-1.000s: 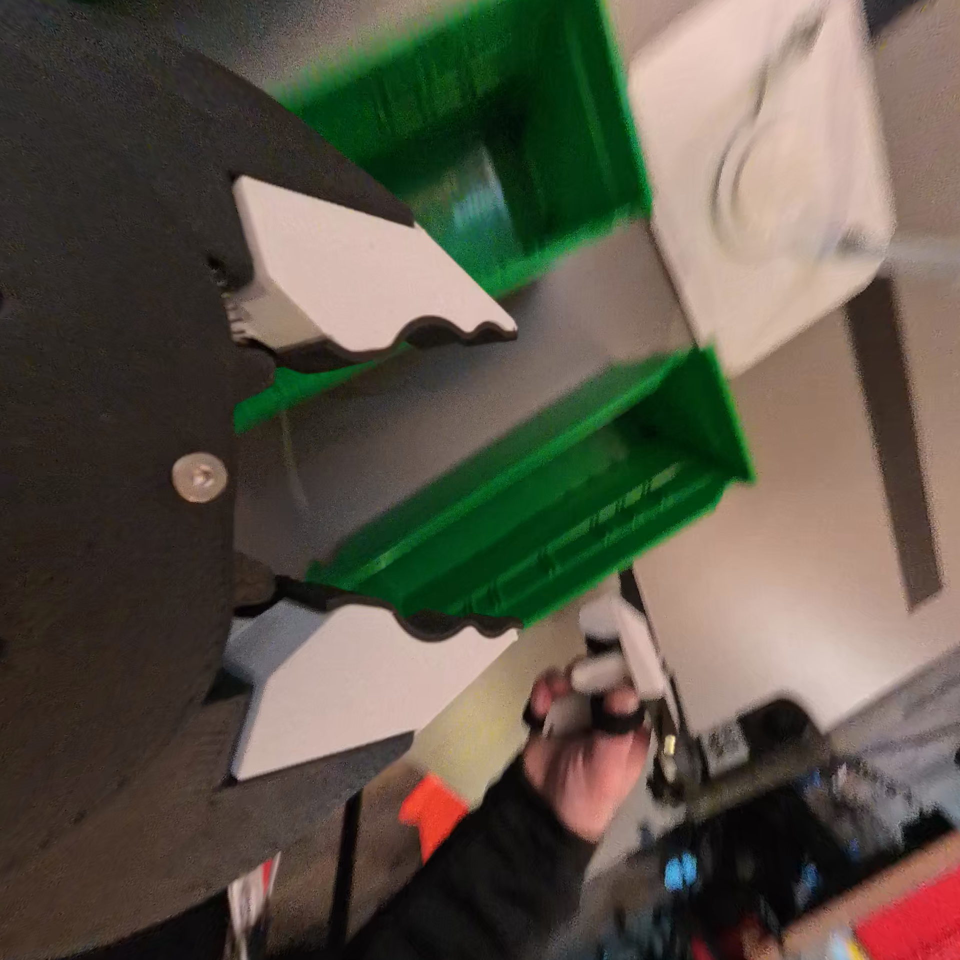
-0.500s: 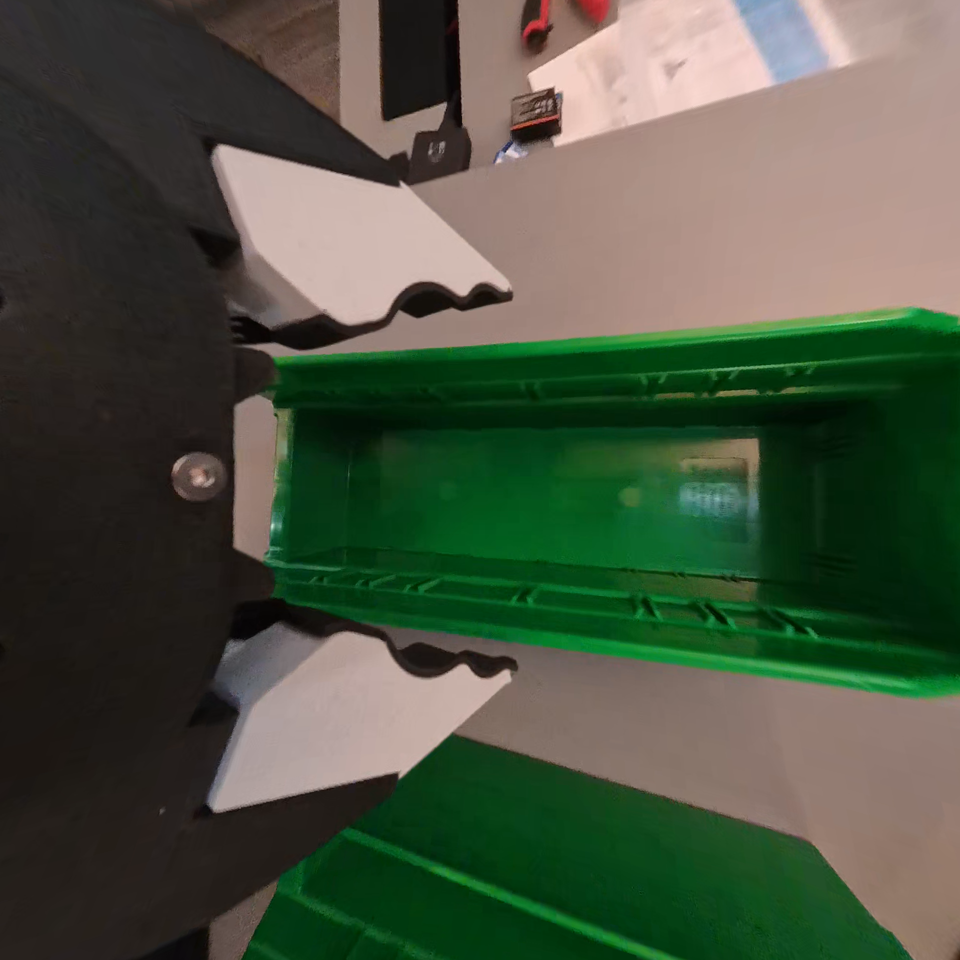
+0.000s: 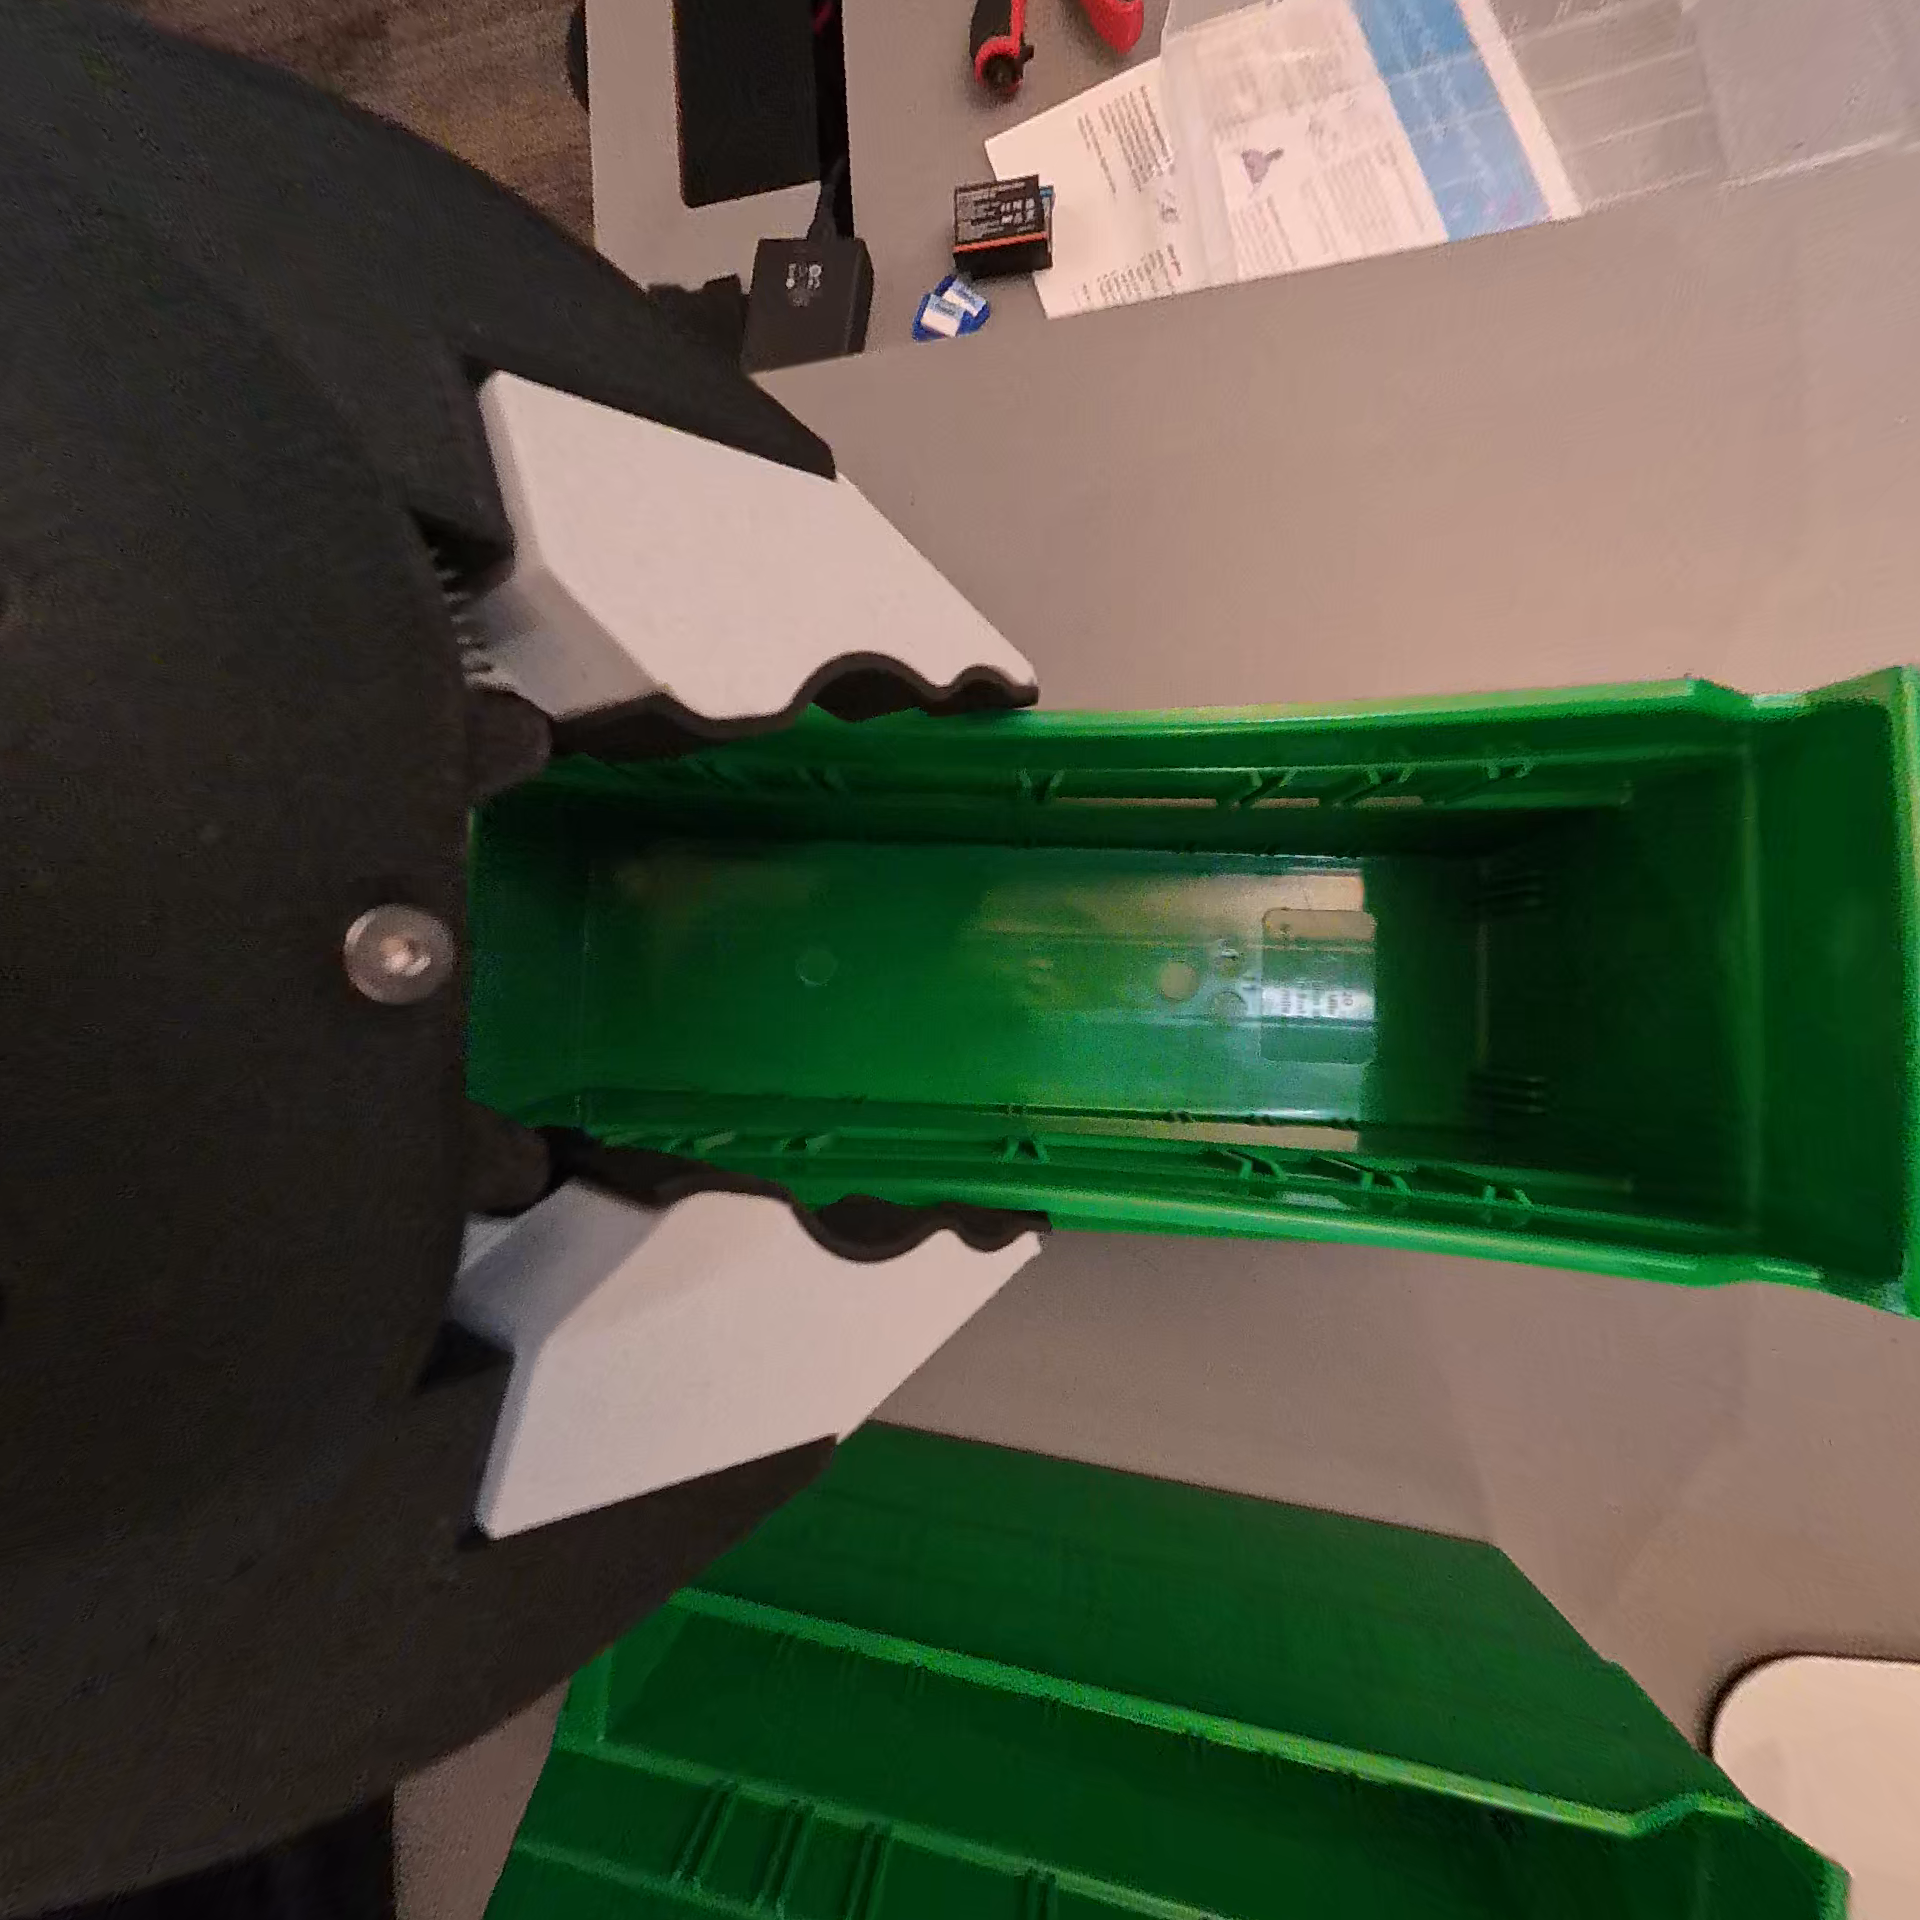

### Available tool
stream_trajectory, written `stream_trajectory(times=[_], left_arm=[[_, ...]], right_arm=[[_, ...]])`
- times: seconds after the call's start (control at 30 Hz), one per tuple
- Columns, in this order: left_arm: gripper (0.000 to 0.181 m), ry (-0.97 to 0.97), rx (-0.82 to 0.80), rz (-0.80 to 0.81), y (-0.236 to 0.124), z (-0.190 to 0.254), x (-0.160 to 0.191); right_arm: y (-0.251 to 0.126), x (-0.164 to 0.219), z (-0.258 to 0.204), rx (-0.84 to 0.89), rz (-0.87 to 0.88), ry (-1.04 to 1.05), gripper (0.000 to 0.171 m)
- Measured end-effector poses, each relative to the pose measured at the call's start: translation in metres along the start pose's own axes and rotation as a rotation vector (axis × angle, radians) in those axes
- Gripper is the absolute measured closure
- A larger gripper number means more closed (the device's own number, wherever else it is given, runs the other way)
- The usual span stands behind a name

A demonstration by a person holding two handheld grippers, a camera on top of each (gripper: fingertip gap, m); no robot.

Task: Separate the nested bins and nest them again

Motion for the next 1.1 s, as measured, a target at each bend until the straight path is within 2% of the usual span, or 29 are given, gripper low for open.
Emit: stream_trajectory(times=[0.43,0.83,1.1], left_arm=[[0.089,0.004,-0.018,0.089,-0.024,-0.007,-0.01],[0.089,0.0,-0.015,0.205,-0.072,-0.007,-0.031],[0.089,0.035,0.012,0.29,-0.106,0.01,-0.048]], right_arm=[[0.003,-0.004,-0.006,-0.009,0.005,-0.006,0.072],[-0.003,-0.008,-0.008,-0.008,0.022,-0.011,0.072],[-0.014,-0.013,-0.016,0.031,0.065,-0.051,0.071]])
Point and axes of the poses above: each gripper's, where its closed fingertips meet, y out along the fingers, x out of its underside, z = x × y across the jaws, the point moved 7 cm from there along -y, back along the fingers, and after that the axes turned 2 degrees about x, right-handed, at the moved point
